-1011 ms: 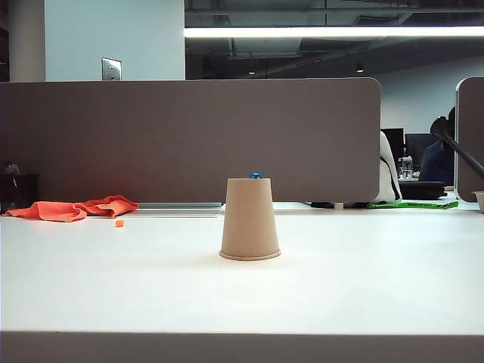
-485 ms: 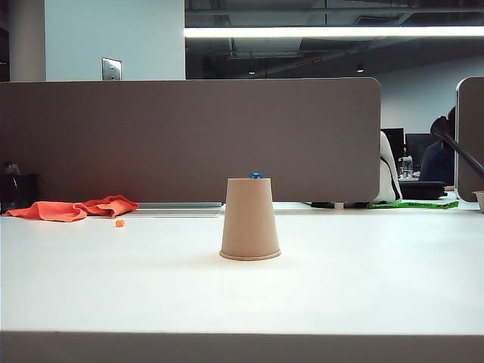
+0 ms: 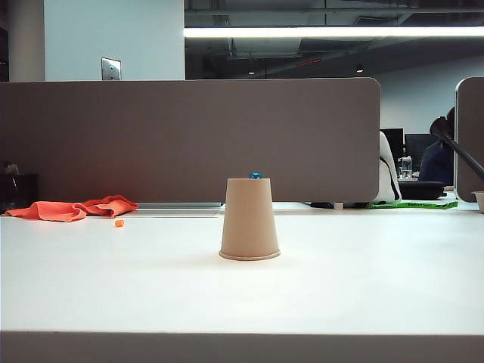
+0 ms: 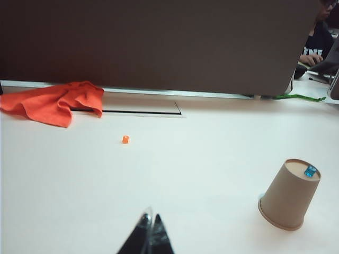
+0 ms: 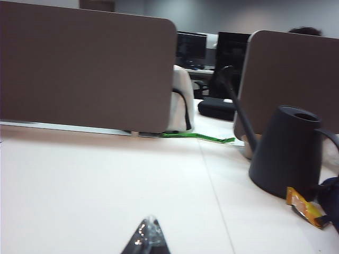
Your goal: Throw the dice onto the paper cup, compare its value with the values of the other dice on the table, place the die with the higher value on the paper cup, and take no action if both dice have the same value.
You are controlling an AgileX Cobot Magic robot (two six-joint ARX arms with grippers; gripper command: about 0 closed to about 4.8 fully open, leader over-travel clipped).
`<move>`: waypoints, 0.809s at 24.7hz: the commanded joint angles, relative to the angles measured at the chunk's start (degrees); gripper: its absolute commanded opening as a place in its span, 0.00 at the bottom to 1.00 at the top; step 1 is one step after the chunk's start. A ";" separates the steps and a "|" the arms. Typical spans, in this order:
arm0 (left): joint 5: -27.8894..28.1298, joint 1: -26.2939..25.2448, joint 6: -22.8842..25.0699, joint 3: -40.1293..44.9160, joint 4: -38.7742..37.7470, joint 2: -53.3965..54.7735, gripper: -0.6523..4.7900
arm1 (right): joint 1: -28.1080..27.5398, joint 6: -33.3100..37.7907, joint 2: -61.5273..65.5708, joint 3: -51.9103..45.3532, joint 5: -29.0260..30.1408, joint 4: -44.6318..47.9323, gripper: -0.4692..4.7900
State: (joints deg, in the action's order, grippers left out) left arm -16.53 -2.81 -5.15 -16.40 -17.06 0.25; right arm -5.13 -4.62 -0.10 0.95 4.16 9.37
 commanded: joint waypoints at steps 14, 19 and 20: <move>6.62 0.00 0.26 9.94 13.55 0.04 0.11 | 0.04 0.11 0.00 -0.59 0.44 0.52 0.09; 8.83 0.02 0.72 11.58 14.67 0.04 0.11 | 0.07 0.11 0.00 -0.59 0.52 -4.33 0.09; 8.85 0.00 0.70 11.80 14.64 0.04 0.11 | 0.07 0.11 -0.02 -0.59 0.63 -4.81 0.09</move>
State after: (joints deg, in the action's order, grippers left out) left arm -8.08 -2.81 -4.78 -4.82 -3.18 0.23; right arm -5.04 -4.38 -0.08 0.43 4.67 5.13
